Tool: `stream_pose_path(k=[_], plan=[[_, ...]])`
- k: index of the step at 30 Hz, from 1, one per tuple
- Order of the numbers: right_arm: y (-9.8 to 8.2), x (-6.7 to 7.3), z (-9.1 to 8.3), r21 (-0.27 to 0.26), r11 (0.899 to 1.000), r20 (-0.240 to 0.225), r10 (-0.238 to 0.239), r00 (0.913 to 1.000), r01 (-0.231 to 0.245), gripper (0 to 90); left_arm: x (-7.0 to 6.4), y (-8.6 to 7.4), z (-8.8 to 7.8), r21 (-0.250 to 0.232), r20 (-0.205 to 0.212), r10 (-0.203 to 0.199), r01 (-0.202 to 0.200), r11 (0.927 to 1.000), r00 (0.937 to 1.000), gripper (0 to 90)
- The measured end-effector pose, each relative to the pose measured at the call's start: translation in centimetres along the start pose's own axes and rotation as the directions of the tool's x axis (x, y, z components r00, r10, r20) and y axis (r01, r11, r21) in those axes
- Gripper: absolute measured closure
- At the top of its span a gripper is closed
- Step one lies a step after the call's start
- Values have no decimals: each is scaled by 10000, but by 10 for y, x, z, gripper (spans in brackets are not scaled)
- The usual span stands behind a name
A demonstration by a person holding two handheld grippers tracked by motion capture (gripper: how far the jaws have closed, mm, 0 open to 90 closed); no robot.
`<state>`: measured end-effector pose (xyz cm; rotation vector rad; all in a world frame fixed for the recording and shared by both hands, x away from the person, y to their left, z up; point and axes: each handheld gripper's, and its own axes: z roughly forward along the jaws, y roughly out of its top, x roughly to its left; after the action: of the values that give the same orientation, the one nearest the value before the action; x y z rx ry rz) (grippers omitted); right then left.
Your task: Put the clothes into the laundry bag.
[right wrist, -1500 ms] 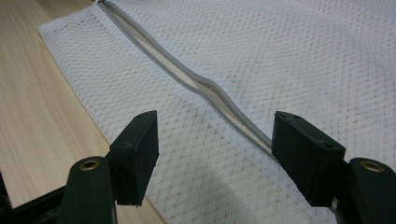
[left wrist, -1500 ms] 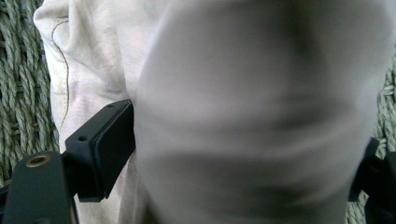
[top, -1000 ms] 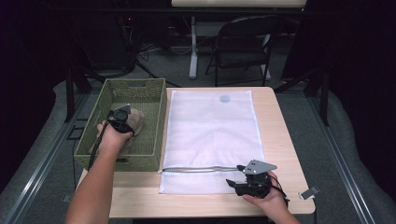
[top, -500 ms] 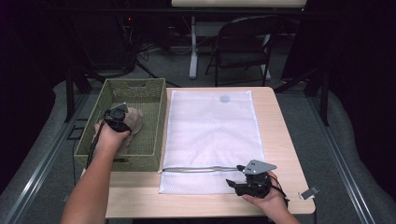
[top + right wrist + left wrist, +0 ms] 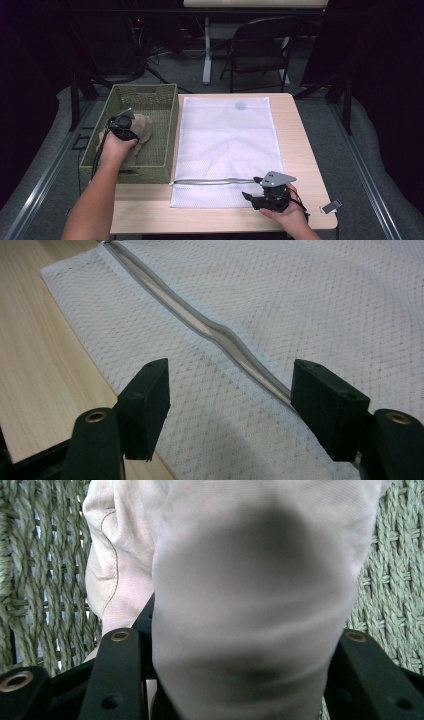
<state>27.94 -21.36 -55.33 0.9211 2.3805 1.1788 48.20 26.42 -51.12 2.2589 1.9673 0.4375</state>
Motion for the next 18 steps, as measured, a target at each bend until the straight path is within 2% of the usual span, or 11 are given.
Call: stream_pose_path(k=[11,14,18], plan=[[0,0,0,-10,10000,16,-6,10000,6,317,2,-1,-4,-127,160,61,-59,9999,9999,482],[0,0,1,-4,10000,8,-6,10000,6,317,3,-1,-8,-268,372,-58,68,9996,9993,483],[0,0,1,11,10000,-1,11,10000,-11,317,2,1,-14,-276,196,65,-59,9996,9998,483]])
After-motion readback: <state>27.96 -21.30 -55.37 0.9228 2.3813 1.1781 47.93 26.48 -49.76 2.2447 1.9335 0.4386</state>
